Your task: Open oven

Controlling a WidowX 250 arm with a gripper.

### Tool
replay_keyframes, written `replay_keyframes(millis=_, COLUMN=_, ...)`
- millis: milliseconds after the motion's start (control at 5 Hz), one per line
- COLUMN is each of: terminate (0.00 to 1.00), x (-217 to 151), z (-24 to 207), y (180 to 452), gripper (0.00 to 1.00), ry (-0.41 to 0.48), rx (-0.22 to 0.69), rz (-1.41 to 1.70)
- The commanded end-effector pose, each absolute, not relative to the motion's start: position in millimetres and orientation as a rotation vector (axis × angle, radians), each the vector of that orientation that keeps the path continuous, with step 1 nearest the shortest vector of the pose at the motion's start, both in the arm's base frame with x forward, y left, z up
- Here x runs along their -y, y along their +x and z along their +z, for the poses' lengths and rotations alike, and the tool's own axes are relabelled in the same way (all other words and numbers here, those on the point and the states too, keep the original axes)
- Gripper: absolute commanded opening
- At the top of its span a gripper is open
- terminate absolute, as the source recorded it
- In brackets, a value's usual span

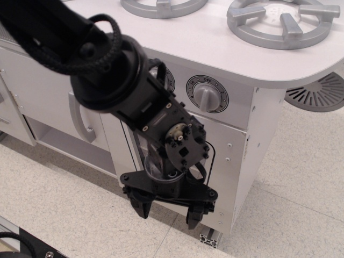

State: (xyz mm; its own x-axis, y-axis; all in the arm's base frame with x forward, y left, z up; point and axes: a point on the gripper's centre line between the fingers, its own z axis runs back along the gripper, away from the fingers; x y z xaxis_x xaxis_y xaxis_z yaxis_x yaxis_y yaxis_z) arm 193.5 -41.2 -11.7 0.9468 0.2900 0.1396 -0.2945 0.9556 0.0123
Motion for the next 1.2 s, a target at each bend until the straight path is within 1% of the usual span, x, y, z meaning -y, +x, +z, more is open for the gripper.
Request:
replay_keyframes(millis=0, terminate=0.00, x=-20.8, z=-30.2, y=217.1, gripper=1.00, ry=0.000, rx=0.271, rz=0.761)
replay_keyframes(millis=200, terminate=0.00, x=-44.4, z=-29.6, y=220.1, gripper=1.00, ry=-0.050, rx=0.237, rz=0.918)
replay_keyframes(millis=400, terminate=0.00, x=-65.6, z=-22.7, y=226.2, gripper=1.00, ry=-0.203, rx=0.231, rz=1.112)
replay_keyframes(millis=600, terminate=0.00, x=-77.2, z=-17.0, y=232.8, gripper=1.00, ry=-0.239, rx=0.282, rz=1.179)
replay_keyframes(millis=800, terminate=0.00, x=-85.2, z=-9.3, y=238.6, gripper=1.00, ry=-0.280, rx=0.303, rz=1.221)
replay_keyframes(millis=1000, terminate=0.00, x=-85.1, z=-10.7, y=247.8, gripper=1.00, ry=-0.315, rx=0.321, rz=1.281)
